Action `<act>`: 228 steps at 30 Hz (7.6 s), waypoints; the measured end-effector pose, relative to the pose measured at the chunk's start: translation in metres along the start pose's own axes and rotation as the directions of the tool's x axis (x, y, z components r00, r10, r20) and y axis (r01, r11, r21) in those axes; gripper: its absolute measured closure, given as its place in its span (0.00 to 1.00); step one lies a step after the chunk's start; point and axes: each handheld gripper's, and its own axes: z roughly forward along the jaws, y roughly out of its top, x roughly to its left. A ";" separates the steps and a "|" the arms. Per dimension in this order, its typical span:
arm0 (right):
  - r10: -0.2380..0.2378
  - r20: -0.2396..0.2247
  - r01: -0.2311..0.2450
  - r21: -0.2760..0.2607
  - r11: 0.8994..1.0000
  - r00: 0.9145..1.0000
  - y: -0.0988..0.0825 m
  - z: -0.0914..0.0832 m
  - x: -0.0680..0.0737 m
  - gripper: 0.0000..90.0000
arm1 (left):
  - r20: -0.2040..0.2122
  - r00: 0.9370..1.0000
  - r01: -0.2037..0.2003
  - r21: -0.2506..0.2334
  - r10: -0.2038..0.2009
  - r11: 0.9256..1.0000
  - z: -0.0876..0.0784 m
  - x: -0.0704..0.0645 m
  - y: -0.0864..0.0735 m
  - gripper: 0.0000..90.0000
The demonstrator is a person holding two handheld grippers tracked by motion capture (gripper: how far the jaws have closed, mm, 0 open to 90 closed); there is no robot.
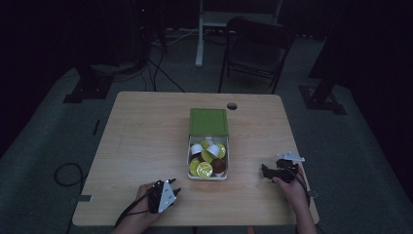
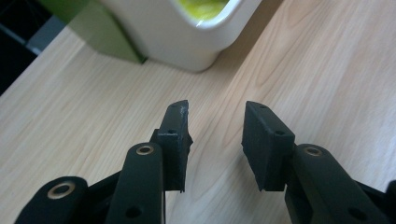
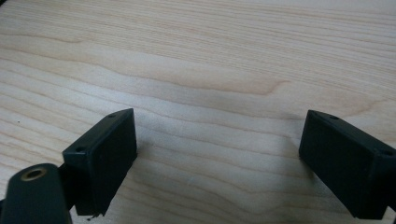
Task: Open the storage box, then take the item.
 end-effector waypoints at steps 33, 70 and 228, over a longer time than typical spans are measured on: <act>0.001 0.000 -0.001 0.000 1.000 1.000 0.000 0.000 0.000 0.12 | -0.044 0.913 0.397 -0.139 -0.406 0.907 -0.013 0.060 -0.047 0.39; 0.001 0.001 -0.001 0.001 1.000 1.000 0.001 0.001 0.000 0.12 | -0.053 0.820 0.572 0.068 -0.570 0.817 -0.012 0.097 -0.088 0.11; -0.417 -0.318 0.353 -0.240 0.904 0.851 0.129 -0.070 0.137 0.63 | -0.073 0.819 0.573 0.171 -0.569 0.802 -0.006 0.100 -0.090 0.10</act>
